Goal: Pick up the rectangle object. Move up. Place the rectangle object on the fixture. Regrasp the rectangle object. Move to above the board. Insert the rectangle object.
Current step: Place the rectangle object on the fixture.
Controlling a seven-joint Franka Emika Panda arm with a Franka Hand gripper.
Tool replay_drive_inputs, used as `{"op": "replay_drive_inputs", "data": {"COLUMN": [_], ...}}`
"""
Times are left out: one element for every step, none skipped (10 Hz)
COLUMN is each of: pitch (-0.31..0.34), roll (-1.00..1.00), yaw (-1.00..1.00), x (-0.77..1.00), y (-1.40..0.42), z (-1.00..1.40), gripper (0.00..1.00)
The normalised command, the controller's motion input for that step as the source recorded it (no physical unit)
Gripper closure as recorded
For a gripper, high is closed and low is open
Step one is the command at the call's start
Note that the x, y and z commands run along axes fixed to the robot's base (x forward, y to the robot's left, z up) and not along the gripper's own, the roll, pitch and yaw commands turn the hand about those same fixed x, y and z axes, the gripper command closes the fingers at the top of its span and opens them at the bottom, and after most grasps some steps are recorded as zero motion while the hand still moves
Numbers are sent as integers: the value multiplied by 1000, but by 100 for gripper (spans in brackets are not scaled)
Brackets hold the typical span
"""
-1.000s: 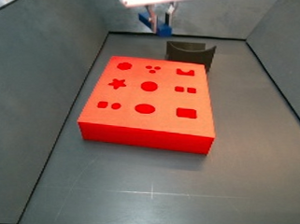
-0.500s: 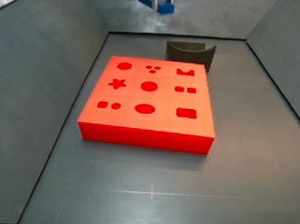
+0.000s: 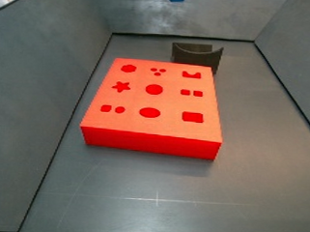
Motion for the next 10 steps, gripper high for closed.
{"op": "replay_drive_inputs", "data": {"pitch": [242,228,192,168,156,144,142,35,36,44], "roll": [-50,-57,-66,-71,-79,-85,-94,-1000,-1000,-1000], "yaw": [-943,-781,-466,-302,-196,-132,-80,5,6,3], "x": [823,760,640,546,449,357,239,326,271,221], "y": [139,99,61,46,35,26,22,-1000,-1000,-799], "z": [4,0,0,-1,3,0,-2,11,10,5], "gripper": [100,100,100,100,100,100,100,100,100,100]}}
